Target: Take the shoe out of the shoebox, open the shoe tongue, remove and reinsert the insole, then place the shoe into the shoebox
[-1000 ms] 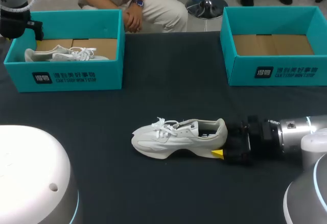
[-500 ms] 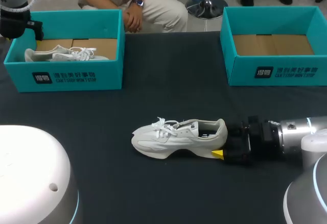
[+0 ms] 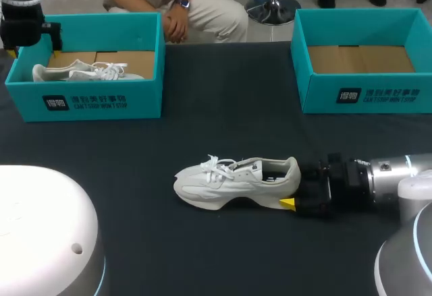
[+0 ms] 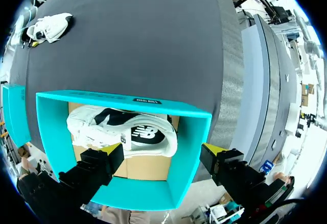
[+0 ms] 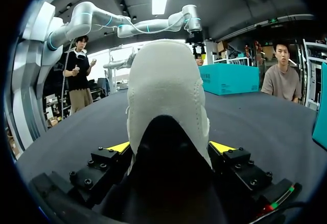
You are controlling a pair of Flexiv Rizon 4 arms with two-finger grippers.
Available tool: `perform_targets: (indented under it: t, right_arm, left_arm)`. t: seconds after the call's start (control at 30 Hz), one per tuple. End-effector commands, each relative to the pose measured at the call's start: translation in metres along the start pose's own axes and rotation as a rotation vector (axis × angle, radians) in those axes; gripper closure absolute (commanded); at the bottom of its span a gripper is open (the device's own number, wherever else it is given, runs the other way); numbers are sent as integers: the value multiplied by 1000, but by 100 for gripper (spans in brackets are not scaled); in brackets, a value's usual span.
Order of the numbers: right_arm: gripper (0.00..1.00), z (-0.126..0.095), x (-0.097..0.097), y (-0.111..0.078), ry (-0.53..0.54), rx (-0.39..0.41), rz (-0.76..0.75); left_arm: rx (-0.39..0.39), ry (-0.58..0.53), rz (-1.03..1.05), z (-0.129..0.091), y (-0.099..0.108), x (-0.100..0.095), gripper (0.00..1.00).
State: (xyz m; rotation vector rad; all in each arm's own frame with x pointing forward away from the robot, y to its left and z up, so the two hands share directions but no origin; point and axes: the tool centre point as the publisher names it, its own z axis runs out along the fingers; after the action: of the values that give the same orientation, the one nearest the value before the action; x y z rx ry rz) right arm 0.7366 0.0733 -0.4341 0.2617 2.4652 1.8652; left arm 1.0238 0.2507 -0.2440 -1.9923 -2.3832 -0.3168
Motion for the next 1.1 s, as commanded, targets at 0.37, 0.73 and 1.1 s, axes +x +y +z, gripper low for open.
perform_targets:
  t: [0.37, 0.73, 1.1]
  right_arm:
    - [100, 3, 3, -5, -3, 1, 0]
    - [100, 3, 3, -5, -3, 1, 0]
    - [100, 3, 3, -5, -3, 1, 0]
  left_arm:
    - [2, 5, -330, -28, -81, -51, 0]
    - [12, -11, -290, -27, -89, -56, 0]
    - [12, -11, -290, -27, -89, -56, 0]
